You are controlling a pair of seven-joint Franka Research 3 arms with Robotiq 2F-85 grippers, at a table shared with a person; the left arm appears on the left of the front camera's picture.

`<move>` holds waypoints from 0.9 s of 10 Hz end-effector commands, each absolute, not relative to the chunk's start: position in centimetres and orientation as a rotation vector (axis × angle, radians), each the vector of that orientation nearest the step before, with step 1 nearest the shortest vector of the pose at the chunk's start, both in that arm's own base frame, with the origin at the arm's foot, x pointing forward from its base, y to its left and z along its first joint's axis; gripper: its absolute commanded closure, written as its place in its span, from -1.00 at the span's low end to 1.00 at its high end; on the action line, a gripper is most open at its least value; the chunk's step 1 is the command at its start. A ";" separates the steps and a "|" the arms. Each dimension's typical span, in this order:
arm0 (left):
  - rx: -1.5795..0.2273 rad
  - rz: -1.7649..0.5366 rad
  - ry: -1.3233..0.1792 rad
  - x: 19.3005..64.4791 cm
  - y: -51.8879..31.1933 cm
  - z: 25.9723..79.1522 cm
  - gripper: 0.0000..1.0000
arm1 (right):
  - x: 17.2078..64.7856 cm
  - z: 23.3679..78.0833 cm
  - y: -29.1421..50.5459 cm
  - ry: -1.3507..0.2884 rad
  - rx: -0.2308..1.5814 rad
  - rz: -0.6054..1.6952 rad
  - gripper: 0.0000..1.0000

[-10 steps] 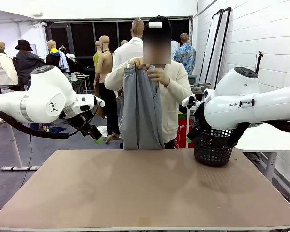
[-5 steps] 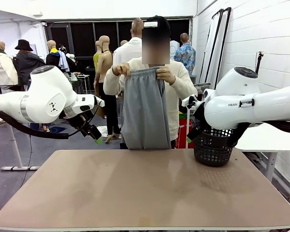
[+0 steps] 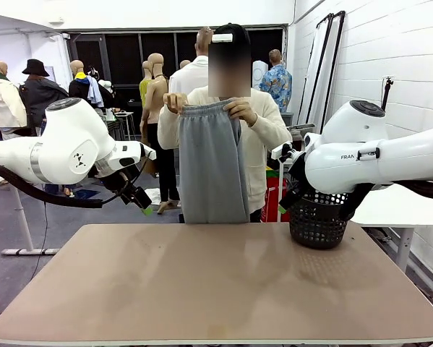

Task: Fold the training pants.
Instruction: Grab both ends of the Training pants handed by a person.

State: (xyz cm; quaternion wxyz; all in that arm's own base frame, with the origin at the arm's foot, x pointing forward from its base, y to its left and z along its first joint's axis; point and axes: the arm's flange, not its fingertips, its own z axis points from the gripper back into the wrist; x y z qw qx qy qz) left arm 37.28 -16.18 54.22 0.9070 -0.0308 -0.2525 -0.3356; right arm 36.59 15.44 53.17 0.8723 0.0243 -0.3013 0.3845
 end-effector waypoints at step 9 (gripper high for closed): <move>-0.064 -0.692 -0.520 37.3 -16.1 54.1 -1.00 | 36.6 53.2 15.4 -0.630 0.054 0.803 -1.00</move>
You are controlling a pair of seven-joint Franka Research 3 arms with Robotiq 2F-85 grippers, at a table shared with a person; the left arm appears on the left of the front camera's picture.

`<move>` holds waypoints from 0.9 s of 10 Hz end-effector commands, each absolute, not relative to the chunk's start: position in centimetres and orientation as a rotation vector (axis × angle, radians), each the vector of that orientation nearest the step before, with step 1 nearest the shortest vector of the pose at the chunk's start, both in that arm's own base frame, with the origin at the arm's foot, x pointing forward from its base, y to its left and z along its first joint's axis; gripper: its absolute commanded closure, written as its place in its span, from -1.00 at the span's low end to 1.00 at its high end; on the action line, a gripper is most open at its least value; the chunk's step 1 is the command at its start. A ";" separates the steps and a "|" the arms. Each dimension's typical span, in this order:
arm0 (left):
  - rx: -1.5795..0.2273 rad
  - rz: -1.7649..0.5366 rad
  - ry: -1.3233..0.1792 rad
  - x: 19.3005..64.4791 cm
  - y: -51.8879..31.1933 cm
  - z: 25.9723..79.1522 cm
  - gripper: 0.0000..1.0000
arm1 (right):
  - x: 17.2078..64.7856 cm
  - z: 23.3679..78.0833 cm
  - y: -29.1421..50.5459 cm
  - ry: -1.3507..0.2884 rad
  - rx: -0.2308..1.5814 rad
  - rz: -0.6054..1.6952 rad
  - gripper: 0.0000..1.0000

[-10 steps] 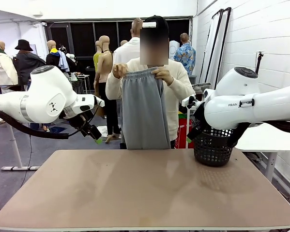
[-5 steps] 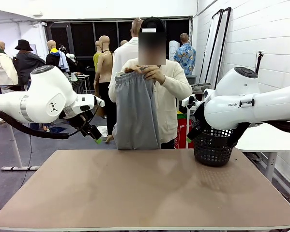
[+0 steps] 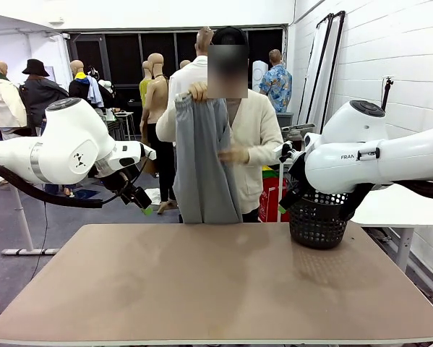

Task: Fold the training pants.
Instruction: Grab both ends of the Training pants handed by a person.

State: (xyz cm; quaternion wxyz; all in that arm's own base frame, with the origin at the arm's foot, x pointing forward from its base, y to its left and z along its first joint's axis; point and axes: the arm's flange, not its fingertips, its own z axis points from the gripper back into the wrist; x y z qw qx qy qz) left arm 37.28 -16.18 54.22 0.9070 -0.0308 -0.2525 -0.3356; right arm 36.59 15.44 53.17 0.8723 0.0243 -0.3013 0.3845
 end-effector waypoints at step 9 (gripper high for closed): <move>-0.064 -0.692 -0.520 37.3 -16.1 54.1 -1.00 | 36.6 53.2 15.4 -0.630 0.054 0.803 -1.00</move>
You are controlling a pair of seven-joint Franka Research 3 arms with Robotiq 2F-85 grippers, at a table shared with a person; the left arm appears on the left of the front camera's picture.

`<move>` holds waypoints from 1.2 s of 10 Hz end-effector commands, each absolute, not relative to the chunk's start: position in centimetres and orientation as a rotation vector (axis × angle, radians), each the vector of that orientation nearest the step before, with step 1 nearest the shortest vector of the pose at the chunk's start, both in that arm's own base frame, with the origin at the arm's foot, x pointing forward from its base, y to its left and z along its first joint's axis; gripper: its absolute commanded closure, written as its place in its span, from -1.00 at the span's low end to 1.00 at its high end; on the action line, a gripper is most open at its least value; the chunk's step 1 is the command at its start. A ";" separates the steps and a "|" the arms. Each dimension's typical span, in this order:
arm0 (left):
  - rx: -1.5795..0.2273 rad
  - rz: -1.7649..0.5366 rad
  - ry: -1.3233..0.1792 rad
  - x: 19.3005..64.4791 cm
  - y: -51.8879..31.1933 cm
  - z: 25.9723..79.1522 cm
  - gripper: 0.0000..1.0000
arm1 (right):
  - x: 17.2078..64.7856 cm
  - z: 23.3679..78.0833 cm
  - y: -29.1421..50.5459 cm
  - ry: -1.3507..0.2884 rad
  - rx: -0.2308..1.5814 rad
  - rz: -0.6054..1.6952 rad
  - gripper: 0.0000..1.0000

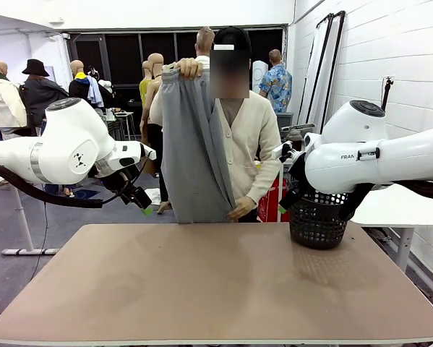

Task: Fold the training pants.
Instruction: Grab both ends of the Training pants handed by a person.

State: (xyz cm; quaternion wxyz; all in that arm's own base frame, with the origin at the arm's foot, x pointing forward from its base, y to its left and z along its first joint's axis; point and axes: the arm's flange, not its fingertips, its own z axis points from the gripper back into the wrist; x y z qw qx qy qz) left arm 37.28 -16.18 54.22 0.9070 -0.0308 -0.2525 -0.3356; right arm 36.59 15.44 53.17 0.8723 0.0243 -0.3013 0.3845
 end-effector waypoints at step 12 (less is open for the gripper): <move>-0.064 -0.692 -0.520 37.3 -16.1 54.1 -1.00 | 36.6 53.2 15.4 -0.630 0.054 0.803 -1.00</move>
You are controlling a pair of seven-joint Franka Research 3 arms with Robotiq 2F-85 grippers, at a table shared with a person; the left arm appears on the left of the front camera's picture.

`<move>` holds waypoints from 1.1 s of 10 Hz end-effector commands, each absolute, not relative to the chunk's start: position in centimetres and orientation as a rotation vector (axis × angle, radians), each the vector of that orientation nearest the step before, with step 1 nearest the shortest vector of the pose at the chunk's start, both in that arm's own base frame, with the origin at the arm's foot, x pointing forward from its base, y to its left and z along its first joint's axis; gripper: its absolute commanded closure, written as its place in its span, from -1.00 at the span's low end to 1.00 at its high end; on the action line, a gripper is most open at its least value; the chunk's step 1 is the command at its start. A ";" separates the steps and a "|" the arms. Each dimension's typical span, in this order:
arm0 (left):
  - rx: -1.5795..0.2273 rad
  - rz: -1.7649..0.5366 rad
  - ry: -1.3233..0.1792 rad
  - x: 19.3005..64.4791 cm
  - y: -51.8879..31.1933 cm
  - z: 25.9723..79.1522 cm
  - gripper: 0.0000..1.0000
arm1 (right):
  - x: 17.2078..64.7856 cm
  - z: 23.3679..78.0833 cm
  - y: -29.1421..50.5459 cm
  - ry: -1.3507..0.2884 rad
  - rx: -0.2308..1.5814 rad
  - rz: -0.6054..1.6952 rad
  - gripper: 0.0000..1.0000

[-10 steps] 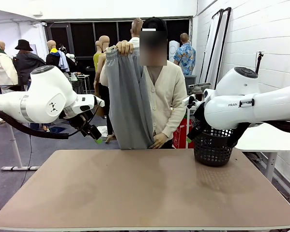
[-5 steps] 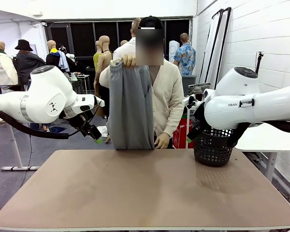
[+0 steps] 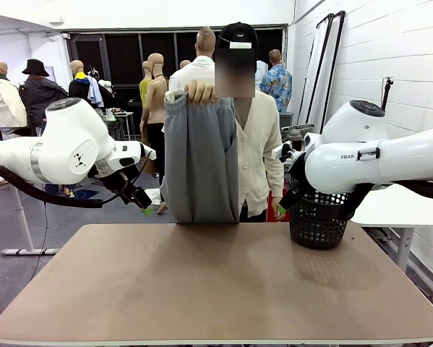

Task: Fold the training pants.
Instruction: Grab both ends of the Training pants handed by a person.

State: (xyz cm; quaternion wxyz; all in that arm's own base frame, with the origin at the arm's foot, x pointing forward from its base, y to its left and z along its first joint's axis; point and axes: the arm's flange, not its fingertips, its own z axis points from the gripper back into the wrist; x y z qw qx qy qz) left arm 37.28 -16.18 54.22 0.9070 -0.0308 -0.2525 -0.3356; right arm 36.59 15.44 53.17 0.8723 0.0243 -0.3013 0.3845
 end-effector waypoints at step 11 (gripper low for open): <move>-0.064 -0.692 -0.520 37.3 -16.1 54.1 -1.00 | 36.6 53.2 15.4 -0.630 0.054 0.803 -1.00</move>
